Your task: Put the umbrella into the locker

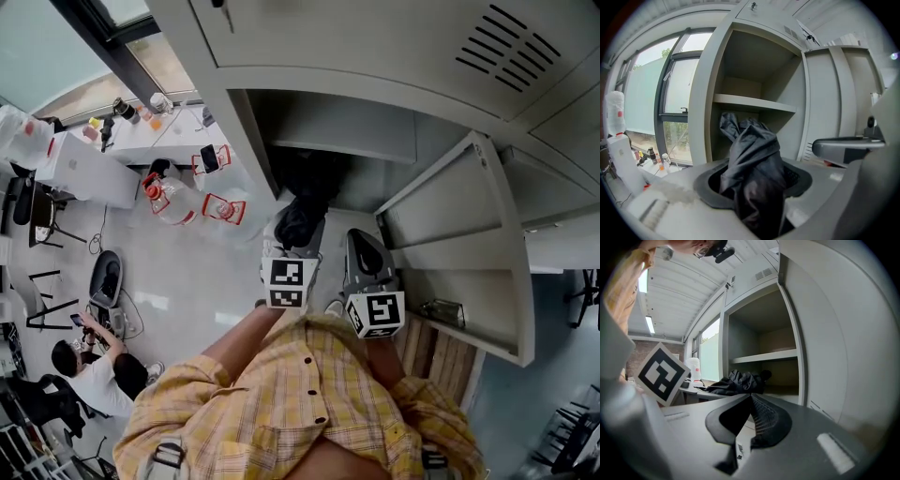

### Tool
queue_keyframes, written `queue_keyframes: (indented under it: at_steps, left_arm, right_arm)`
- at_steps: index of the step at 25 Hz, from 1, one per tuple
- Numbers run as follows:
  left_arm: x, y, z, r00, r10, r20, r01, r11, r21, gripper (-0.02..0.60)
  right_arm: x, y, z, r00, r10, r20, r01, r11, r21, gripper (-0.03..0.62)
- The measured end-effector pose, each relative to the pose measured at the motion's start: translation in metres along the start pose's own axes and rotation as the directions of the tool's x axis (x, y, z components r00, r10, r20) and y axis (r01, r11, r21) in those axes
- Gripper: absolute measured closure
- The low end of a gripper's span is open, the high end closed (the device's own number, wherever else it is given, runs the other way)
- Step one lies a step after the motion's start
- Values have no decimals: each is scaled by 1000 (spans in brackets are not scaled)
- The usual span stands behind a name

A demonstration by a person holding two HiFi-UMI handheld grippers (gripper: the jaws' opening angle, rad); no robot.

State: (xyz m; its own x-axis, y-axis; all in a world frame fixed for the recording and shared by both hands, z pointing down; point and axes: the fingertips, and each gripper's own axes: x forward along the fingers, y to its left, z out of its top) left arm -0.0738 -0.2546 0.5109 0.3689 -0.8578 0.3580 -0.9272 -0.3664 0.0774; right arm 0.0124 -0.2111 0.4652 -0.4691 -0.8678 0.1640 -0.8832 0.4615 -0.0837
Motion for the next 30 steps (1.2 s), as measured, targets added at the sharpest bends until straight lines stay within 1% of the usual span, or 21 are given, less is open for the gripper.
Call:
queue_keyframes:
  at_steps: [15, 24, 30]
  left_arm:
    - [53, 1, 14, 1000, -21, 15, 20, 999, 33, 331]
    - [82, 4, 13, 1000, -8, 18, 7, 999, 50, 331]
    - [100, 10, 8, 1000, 15, -9, -15, 999, 46, 330]
  right_arm:
    - [8, -14, -6, 999, -46, -18, 46, 999, 3, 595]
    - [7, -15, -9, 998, -50, -23, 50, 999, 2, 595]
    - [3, -18, -10, 998, -59, -28, 59, 998, 1, 595]
